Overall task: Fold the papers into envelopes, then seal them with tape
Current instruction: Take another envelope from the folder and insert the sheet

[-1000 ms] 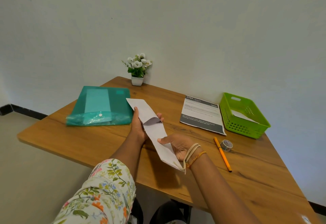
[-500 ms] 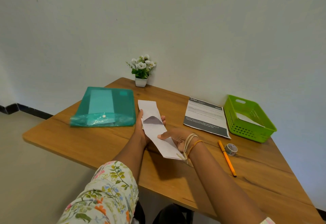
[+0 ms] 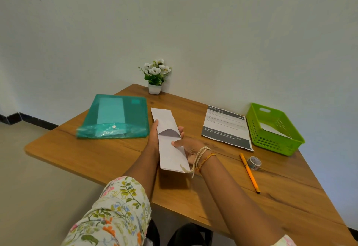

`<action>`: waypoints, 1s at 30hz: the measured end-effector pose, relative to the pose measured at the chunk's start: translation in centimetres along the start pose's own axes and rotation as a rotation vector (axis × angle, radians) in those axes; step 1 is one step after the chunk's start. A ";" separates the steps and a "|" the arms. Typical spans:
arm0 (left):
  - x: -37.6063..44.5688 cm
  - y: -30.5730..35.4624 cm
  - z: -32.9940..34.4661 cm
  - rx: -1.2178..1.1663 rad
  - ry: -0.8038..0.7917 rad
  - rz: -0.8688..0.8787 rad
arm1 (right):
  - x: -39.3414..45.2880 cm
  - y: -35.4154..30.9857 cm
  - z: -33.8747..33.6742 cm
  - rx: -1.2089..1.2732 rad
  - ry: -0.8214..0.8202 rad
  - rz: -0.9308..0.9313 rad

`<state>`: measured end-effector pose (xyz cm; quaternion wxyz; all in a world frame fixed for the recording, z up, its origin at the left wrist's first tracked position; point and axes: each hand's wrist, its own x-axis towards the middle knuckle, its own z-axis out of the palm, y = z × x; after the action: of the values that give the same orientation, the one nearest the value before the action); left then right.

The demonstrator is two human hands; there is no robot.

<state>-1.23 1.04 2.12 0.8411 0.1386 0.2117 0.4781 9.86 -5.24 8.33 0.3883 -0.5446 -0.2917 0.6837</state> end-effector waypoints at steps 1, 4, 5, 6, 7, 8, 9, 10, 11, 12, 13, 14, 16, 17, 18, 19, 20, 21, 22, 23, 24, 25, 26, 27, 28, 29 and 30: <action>-0.1 0.0 0.1 0.002 0.000 -0.007 | -0.1 0.2 -0.1 0.008 -0.037 0.034; -0.3 0.1 0.2 -0.024 0.026 -0.023 | -1.2 0.3 -1.5 -0.191 -0.254 0.261; -0.4 0.1 0.3 -0.021 0.036 -0.026 | -1.6 0.3 -2.3 -0.306 -0.329 0.318; -0.4 0.2 0.3 -0.015 0.043 -0.029 | -1.9 0.2 -3.1 -0.409 -0.386 0.338; -0.4 0.2 0.2 -0.014 0.047 -0.035 | -2.3 0.1 -3.6 -0.468 -0.419 0.341; -0.5 0.2 0.2 -0.012 0.049 -0.044 | -2.5 -0.1 -3.9 -0.475 -0.415 0.329; -0.5 0.2 0.2 -0.005 0.046 -0.053 | -2.6 -0.3 -4.0 -0.427 -0.375 0.313; -0.6 0.2 0.3 0.007 0.040 -0.059 | -2.6 -0.3 -3.9 -0.336 -0.308 0.292; -0.6 0.1 0.4 0.012 0.034 -0.055 | -2.5 -0.2 -3.5 -0.218 -0.230 0.264; -0.6 0.0 0.5 0.004 0.034 -0.042 | -2.2 0.0 -3.0 -0.104 -0.152 0.218; -0.5 -0.2 0.6 -0.024 0.040 -0.028 | -1.9 0.3 -2.4 -0.007 -0.083 0.155; -0.4 -0.4 0.7 -0.055 0.051 -0.015 | -1.5 0.6 -1.7 0.073 -0.025 0.080; -0.2 -0.5 0.7 -0.098 0.057 0.008 | -0.9 1.2 -0.6 0.203 0.068 -0.063; -0.1 -0.6 0.6 -0.110 0.057 0.019 | -0.8 1.4 -0.3 0.243 0.120 -0.118; 0.0 -0.6 0.5 -0.117 0.058 0.030 | -0.7 1.6 0.0 0.264 0.167 -0.163; 0.1 -0.5 0.3 -0.120 0.059 0.038 | -0.6 1.7 0.1 0.270 0.203 -0.200; 0.3 -0.4 0.1 -0.115 0.058 0.042 | -0.5 1.9 0.3 0.258 0.237 -0.233; 0.5 -0.4 -0.1 -0.107 0.055 0.040 | -0.3 2.1 0.3 0.222 0.273 -0.260; 0.5 -0.4 -0.2 -0.102 0.052 0.034 | -0.1 2.3 0.3 0.154 0.316 -0.281; 0.6 -0.4 -0.2 -0.104 0.052 0.025 | 0.0 2.4 0.3 0.063 0.363 -0.300; 0.6 -0.4 -0.3 -0.112 0.054 0.020 | 0.1 2.4 0.2 -0.033 0.407 -0.319; 0.7 -0.5 -0.3 -0.128 0.055 0.019 | 0.3 2.3 0.2 -0.123 0.439 -0.341; 0.8 -0.5 -0.4 -0.148 0.055 0.022 | 0.5 2.2 0.1 -0.203 0.452 -0.364; 0.9 -0.5 -0.5 -0.162 0.053 0.026 | 0.7 2.1 0.1 -0.262 0.443 -0.383; 1.0 -0.4 -0.6 -0.169 0.054 0.029 | 0.9 1.9 0.1 -0.294 0.423 -0.393; 1.0 -0.3 -0.6 -0.174 0.056 0.031 | 0.9 1.8 0.1 -0.298 0.399 -0.397; 1.0 -0.3 -0.5 -0.181 0.058 0.032 | 0.8 1.7 0.2 -0.291 0.375 -0.397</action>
<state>-0.79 1.79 1.37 0.8359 0.0518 0.1896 0.5125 9.26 -5.44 6.59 0.4794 -0.6435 -0.4106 0.4330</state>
